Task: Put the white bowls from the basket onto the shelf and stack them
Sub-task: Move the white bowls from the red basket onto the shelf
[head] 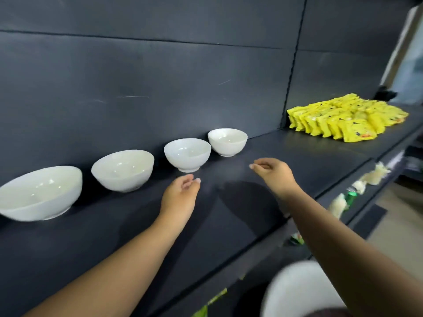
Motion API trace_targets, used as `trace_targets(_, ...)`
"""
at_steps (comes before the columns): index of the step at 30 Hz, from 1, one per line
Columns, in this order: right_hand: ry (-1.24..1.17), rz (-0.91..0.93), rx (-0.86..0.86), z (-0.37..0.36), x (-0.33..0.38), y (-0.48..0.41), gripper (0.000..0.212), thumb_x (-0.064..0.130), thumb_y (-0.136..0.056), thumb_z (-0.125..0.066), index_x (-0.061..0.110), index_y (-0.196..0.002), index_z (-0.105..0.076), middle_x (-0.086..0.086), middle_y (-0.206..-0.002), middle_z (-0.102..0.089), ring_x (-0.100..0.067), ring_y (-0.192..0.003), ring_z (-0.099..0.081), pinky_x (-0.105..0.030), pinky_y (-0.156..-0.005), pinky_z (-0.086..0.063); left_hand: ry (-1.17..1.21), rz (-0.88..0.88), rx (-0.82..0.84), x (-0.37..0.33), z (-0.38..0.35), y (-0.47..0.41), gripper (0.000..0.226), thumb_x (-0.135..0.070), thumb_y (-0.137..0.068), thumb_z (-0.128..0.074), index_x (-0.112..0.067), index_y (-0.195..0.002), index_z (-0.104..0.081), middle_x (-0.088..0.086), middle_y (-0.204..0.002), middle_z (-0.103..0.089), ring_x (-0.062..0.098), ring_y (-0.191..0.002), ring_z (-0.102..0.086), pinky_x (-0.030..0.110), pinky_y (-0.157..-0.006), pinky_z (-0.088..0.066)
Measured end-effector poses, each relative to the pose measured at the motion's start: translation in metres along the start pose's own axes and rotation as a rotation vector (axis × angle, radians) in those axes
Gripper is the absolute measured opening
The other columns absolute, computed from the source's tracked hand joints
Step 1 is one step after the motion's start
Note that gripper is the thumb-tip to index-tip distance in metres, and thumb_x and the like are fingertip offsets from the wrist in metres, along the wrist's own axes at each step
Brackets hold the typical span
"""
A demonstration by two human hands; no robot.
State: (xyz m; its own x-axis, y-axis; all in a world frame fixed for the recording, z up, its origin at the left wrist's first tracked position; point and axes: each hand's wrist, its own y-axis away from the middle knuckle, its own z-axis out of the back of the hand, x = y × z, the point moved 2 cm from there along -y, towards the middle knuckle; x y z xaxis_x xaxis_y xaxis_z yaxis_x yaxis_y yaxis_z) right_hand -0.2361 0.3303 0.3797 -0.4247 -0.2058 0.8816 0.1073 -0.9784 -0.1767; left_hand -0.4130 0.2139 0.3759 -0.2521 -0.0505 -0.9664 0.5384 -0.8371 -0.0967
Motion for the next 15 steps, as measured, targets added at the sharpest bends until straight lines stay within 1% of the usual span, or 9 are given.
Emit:
trace_targets(3,0.083,0.045,-0.076,0.034,-0.004,0.074,0.007,0.024,-0.083,-0.067,0.017,-0.083,-0.067,0.003,-0.083,-0.067,-0.001,-0.081,-0.057,-0.020,-0.077,-0.038,-0.001,-0.056,0.189,-0.006,0.003,0.052,0.012,-0.021,-0.089,-0.055,-0.021,-0.096,-0.065,-0.003,-0.100,-0.062,0.012,-0.100,-0.057,0.025,-0.088,-0.042)
trace_targets(5,0.127,0.030,-0.121,0.059,-0.012,0.131,0.011,0.024,-0.083,-0.067,0.021,-0.072,-0.064,0.013,-0.063,-0.062,0.009,-0.062,-0.053,-0.021,-0.072,-0.038,-0.001,-0.133,0.336,-0.008,0.000,0.093,0.016,-0.018,-0.088,-0.056,-0.029,-0.078,-0.063,-0.005,-0.090,-0.066,0.013,-0.096,-0.061,0.028,-0.091,-0.046)
trace_targets(6,0.157,0.002,-0.129,0.071,-0.017,0.159,0.011,0.023,-0.084,-0.066,0.018,-0.074,-0.067,0.013,-0.061,-0.062,0.008,-0.060,-0.053,-0.020,-0.069,-0.037,-0.011,-0.171,0.403,-0.007,-0.002,0.113,0.018,-0.018,-0.088,-0.057,-0.030,-0.075,-0.062,-0.007,-0.085,-0.066,0.013,-0.092,-0.061,0.029,-0.090,-0.046)
trace_targets(8,0.257,-0.065,-0.143,0.092,-0.029,0.211,0.016,0.022,-0.085,-0.064,0.008,-0.086,-0.071,0.000,-0.077,-0.068,-0.007,-0.075,-0.058,-0.020,-0.066,-0.039,-0.041,-0.226,0.516,-0.001,-0.009,0.147,0.015,-0.019,-0.088,-0.058,-0.026,-0.076,-0.062,-0.005,-0.081,-0.066,0.014,-0.086,-0.060,0.030,-0.085,-0.045)
trace_targets(9,0.297,-0.111,-0.162,0.103,-0.038,0.236,0.019,0.022,-0.085,-0.064,0.004,-0.090,-0.071,-0.007,-0.085,-0.070,-0.016,-0.080,-0.060,-0.023,-0.070,-0.041,-0.054,-0.227,0.583,0.004,-0.015,0.164,0.008,-0.022,-0.087,-0.060,-0.023,-0.080,-0.062,-0.002,-0.081,-0.065,0.012,-0.082,-0.059,0.029,-0.083,-0.044)
trace_targets(10,0.326,-0.159,-0.164,0.114,-0.048,0.258,0.021,0.021,-0.085,-0.064,0.002,-0.090,-0.071,-0.014,-0.092,-0.071,-0.024,-0.084,-0.062,-0.028,-0.075,-0.043,-0.066,-0.213,0.643,0.010,-0.023,0.180,0.009,-0.029,-0.083,-0.061,-0.020,-0.085,-0.063,-0.001,-0.081,-0.065,0.007,-0.078,-0.059,0.027,-0.081,-0.043)
trace_targets(12,0.393,-0.255,-0.127,0.132,-0.072,0.299,0.021,0.022,-0.085,-0.063,0.004,-0.090,-0.071,-0.017,-0.097,-0.071,-0.023,-0.083,-0.060,-0.032,-0.078,-0.044,-0.091,-0.164,0.741,0.029,-0.040,0.208,0.040,-0.041,-0.071,-0.059,-0.011,-0.097,-0.066,0.001,-0.083,-0.065,0.001,-0.073,-0.057,0.022,-0.077,-0.043)
trace_targets(13,0.425,-0.310,-0.103,0.138,-0.084,0.315,0.021,0.025,-0.086,-0.063,0.006,-0.091,-0.072,-0.015,-0.097,-0.071,-0.021,-0.081,-0.059,-0.030,-0.075,-0.042,-0.100,-0.124,0.772,0.041,-0.048,0.218,0.044,-0.039,-0.075,-0.060,-0.006,-0.103,-0.065,0.004,-0.087,-0.065,0.005,-0.075,-0.058,0.017,-0.074,-0.043)
trace_targets(15,0.462,-0.424,-0.096,0.149,-0.112,0.347,0.021,0.026,-0.086,-0.062,0.009,-0.095,-0.072,-0.012,-0.099,-0.071,-0.024,-0.087,-0.062,-0.026,-0.070,-0.038,-0.147,-0.051,0.833,0.069,-0.065,0.241,0.028,-0.020,-0.087,-0.058,0.000,-0.107,-0.063,0.010,-0.095,-0.065,0.015,-0.085,-0.058,0.009,-0.067,-0.039)
